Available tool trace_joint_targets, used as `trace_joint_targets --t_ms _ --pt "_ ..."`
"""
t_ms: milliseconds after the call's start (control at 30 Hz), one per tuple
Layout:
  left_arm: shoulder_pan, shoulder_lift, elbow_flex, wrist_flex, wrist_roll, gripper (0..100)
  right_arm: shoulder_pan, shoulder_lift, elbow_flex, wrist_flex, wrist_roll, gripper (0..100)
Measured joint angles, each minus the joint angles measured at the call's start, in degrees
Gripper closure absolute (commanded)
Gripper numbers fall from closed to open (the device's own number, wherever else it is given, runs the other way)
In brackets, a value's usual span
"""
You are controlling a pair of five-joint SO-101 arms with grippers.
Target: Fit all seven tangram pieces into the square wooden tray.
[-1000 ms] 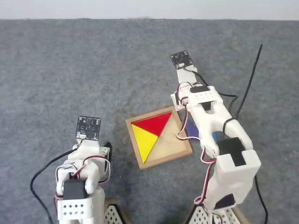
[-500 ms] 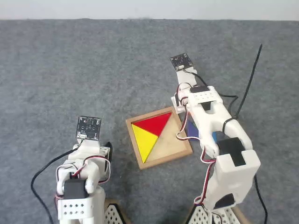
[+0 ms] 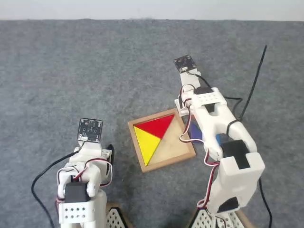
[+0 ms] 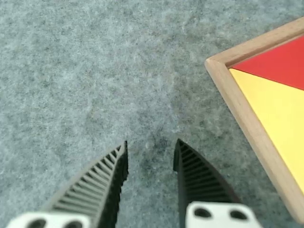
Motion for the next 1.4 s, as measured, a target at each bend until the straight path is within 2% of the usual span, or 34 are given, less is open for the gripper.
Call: trace_joint_targets --t_ms 233,333,533,800,933,1100,1267,1400 --pt "0.1 0.0 0.0 0.0 0.0 85 0.0 -0.7 0.0 0.0 0.0 95.7" --pt "0.1 0.0 0.0 0.0 0.0 85 -0.1 -5.9 1.7 1.5 1.1 95.7" --pt "0.0 0.0 0.0 0.0 0.0 85 -2.7 -26.1 17.4 -0.1 7.1 95.5" --pt "0.0 0.0 0.0 0.0 0.0 85 -8.5 -58.7 49.8 -12.8 17.9 95.8" --pt "0.0 0.0 0.0 0.0 0.0 85 -11.4 -68.8 54.8 -13.4 20.7 95.8" --pt "0.1 0.0 0.0 0.0 0.0 85 -15.9 -70.2 54.9 -9.6 22.2 98.9" --pt "0.0 0.0 0.0 0.0 0.0 85 -22.2 -65.6 53.3 -4.0 28.0 98.7" --pt "0.0 0.0 0.0 0.0 0.0 85 -23.4 -61.1 50.1 -1.3 32.6 98.7"
